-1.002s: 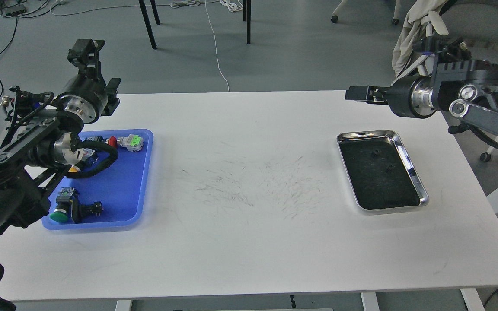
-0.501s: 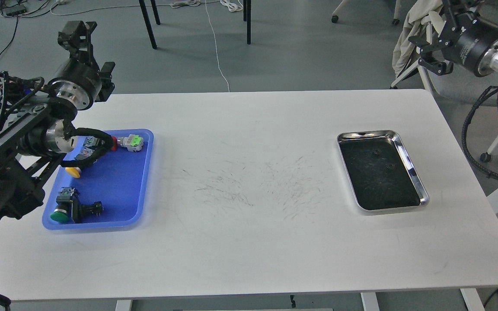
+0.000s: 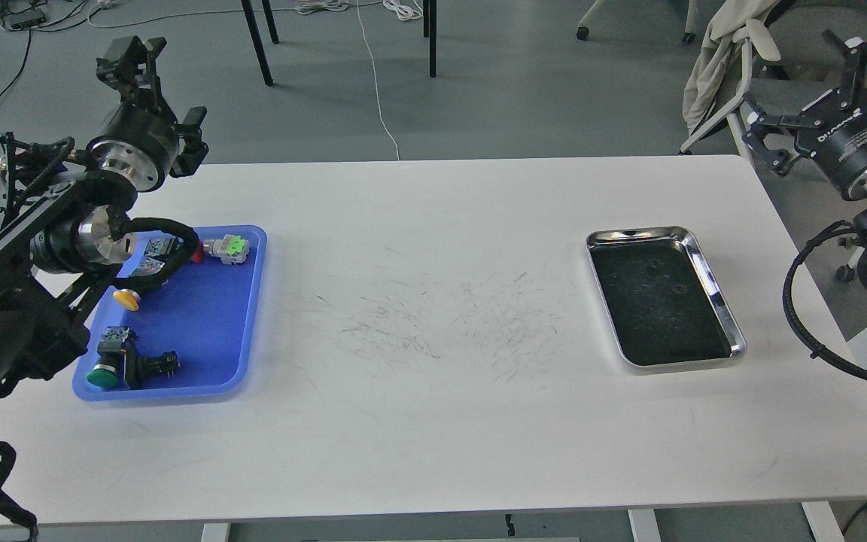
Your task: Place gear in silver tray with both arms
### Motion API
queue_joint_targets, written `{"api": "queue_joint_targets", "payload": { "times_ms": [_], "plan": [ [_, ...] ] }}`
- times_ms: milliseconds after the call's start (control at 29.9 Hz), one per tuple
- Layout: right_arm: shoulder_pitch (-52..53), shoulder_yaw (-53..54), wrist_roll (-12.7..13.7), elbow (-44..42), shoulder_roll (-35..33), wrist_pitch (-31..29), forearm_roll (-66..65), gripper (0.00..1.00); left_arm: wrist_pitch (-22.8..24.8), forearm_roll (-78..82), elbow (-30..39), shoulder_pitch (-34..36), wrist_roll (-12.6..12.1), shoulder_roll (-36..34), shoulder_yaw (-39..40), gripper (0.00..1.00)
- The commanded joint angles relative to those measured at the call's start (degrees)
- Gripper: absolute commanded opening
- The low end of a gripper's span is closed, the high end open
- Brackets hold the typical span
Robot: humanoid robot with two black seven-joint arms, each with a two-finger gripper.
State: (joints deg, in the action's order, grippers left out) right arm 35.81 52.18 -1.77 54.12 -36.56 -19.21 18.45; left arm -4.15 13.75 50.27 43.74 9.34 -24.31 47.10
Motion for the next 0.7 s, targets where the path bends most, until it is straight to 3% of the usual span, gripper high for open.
{"api": "queue_joint_targets", "payload": {
  "times_ms": [0,134,401,534,668],
  "plan": [
    [-1.2,0.3,0.0,-3.2,2.4,0.0,0.4,0.97,2.3,-1.6,-3.4,-0.1,1.0,1.9,0.0,0.98],
    [-2.0,-0.2,0.0,-5.3,3.1,-0.3,0.4,0.99,3.5,-1.5,-5.6,0.0,1.5,3.3,-0.3,0.98],
    [-5.1,0.2,-0.5,-0.4,3.2,-1.4,0.3,0.99,3.4,-2.2,-10.0,0.1,1.8,5.4,0.0,0.98],
    [-4.9,0.3,-2.0,-0.3,5.4,-1.4,0.3,0.99,4.9,-2.4,-13.4,0.5,4.5,5.5,0.1,0.98],
    [-4.9,0.3,-2.1,-0.4,6.8,-1.1,0.2,0.99,6.1,-2.9,-13.3,0.4,4.3,5.3,-0.3,0.98]
  ]
}}
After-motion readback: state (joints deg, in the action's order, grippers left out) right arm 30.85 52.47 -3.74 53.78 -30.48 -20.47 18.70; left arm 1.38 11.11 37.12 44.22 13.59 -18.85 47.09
